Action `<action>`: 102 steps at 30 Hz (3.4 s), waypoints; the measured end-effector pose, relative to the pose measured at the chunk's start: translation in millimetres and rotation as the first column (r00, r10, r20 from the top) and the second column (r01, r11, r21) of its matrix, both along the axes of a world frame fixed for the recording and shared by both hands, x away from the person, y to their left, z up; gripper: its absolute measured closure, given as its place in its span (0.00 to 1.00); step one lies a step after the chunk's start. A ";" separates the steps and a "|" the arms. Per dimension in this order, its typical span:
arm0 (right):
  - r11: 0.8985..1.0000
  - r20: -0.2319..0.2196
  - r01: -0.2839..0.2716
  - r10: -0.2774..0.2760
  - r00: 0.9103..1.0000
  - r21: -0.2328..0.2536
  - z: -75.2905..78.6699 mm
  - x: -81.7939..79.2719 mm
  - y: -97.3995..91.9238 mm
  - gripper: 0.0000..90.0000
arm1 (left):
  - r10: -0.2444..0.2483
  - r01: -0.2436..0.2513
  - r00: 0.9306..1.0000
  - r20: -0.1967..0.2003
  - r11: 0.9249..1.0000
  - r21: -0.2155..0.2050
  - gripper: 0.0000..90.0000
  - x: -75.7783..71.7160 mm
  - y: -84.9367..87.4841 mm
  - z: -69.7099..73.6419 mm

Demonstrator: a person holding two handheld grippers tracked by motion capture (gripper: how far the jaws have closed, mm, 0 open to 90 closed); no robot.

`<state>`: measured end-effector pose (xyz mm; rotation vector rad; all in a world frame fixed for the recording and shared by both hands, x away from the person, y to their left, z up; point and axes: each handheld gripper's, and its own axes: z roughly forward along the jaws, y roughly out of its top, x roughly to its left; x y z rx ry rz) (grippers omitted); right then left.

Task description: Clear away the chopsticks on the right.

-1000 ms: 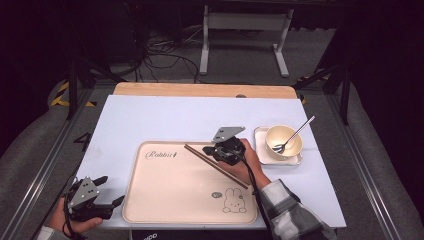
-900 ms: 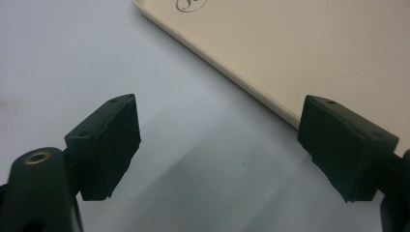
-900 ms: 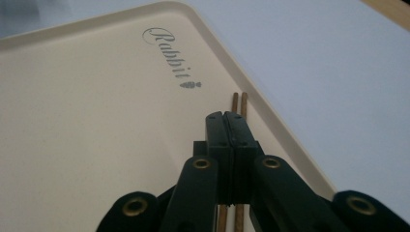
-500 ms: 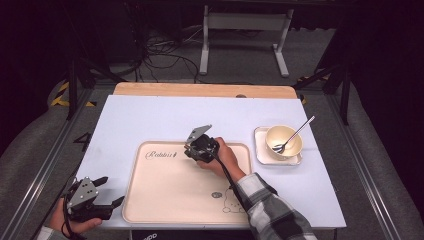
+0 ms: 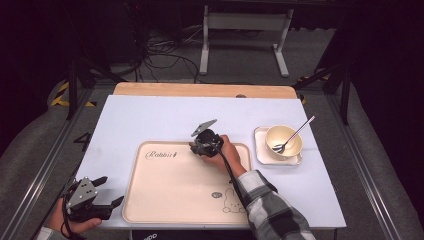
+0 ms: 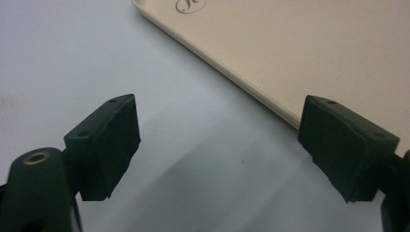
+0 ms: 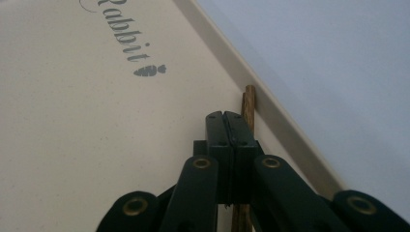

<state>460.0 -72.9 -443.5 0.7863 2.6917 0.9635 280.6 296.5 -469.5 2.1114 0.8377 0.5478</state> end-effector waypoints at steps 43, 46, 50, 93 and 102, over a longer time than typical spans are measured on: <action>0.972 0.095 0.234 -0.233 0.968 0.005 -1.7 -23.8 -138.8 1.00 | 0.013 -0.013 1.000 0.008 1.000 0.022 0.17 -1.8 -4.3 2.7; 0.972 0.101 0.234 -0.233 0.967 0.002 -1.8 -24.1 -137.5 0.97 | 0.014 -0.014 1.000 0.008 1.000 0.026 0.17 -2.1 -3.7 2.5; 0.972 0.112 0.236 -0.235 0.965 0.010 -2.5 -23.0 -137.2 0.92 | 0.017 -0.017 1.000 0.007 0.999 0.028 0.17 -0.7 -3.5 1.6; 0.953 0.273 0.207 -0.265 0.925 0.224 67.2 -63.0 -185.6 0.82 | -0.001 0.001 1.000 0.002 1.000 0.004 0.17 1.5 1.0 0.5; 0.877 0.243 0.391 -0.458 0.855 0.280 80.6 -62.7 -255.9 0.75 | -0.004 0.004 1.000 0.005 1.000 0.008 0.17 0.0 -0.8 1.5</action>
